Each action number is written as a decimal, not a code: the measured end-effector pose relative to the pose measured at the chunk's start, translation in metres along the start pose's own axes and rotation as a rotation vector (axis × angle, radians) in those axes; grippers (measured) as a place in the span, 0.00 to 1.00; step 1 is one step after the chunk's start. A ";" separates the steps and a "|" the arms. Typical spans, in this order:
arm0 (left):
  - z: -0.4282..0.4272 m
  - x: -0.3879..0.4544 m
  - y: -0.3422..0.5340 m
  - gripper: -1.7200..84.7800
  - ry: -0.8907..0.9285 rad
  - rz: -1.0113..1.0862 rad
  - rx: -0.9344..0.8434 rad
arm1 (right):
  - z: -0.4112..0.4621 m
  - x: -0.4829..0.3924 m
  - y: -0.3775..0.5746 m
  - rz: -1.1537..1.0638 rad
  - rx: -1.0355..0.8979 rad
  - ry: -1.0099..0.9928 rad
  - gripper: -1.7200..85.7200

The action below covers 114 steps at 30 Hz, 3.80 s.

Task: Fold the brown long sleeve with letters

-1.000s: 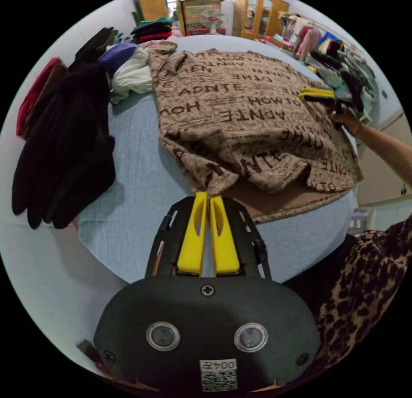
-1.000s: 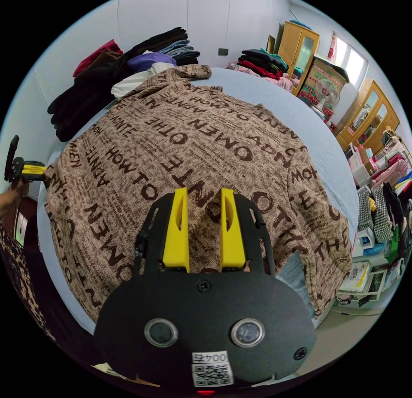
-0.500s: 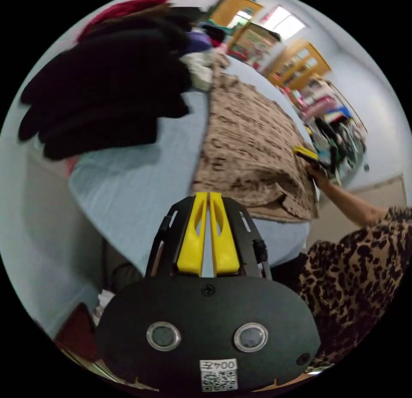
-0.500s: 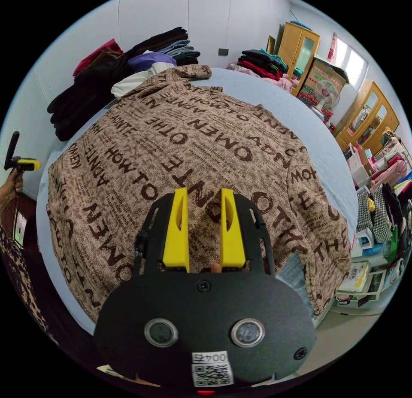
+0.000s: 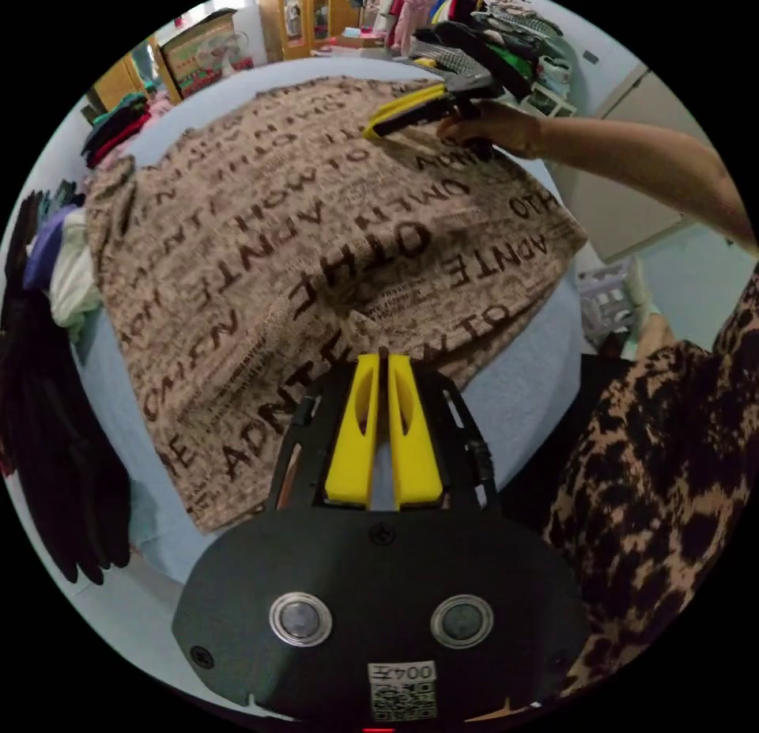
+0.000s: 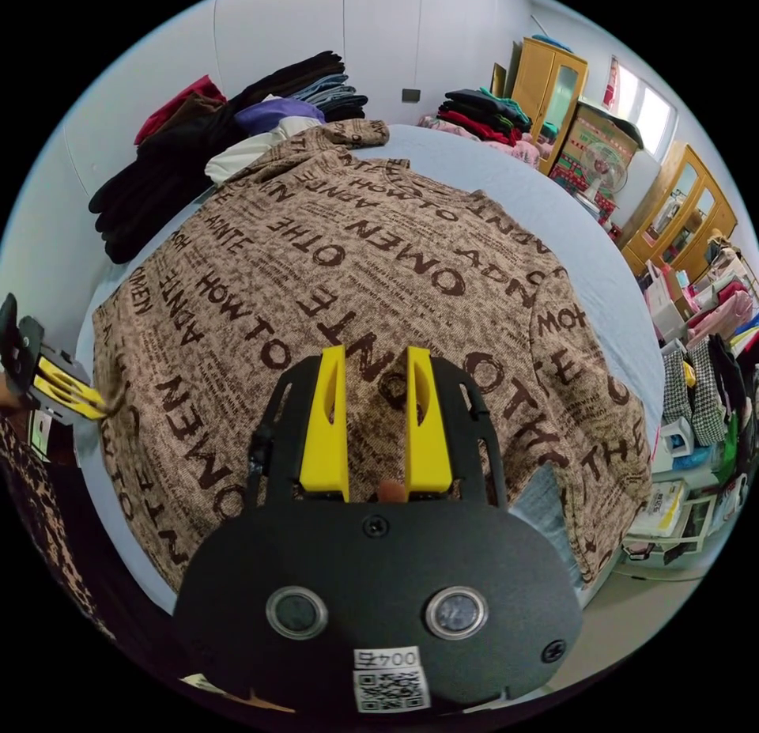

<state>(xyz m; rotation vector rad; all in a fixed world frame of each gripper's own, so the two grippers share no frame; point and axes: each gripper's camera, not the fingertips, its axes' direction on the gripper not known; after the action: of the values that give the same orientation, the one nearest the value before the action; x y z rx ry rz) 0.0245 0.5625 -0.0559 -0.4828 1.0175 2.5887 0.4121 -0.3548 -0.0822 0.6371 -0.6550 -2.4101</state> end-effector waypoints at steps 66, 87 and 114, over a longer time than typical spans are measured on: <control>-0.124 -0.470 -0.066 0.12 -0.064 -0.884 0.607 | -0.011 0.029 0.011 0.015 0.001 -0.017 0.15; 0.028 -0.368 -0.273 0.02 -0.248 -0.476 0.200 | -0.003 0.029 0.016 0.010 0.001 -0.004 0.15; -0.014 -0.094 -0.089 0.03 0.257 -0.006 0.283 | 0.018 0.026 0.027 0.018 0.000 -0.020 0.15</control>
<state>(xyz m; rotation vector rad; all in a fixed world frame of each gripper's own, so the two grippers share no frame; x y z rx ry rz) 0.1472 0.5987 -0.0786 -0.7538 1.4368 2.3641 0.3936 -0.3851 -0.0606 0.6058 -0.6659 -2.4030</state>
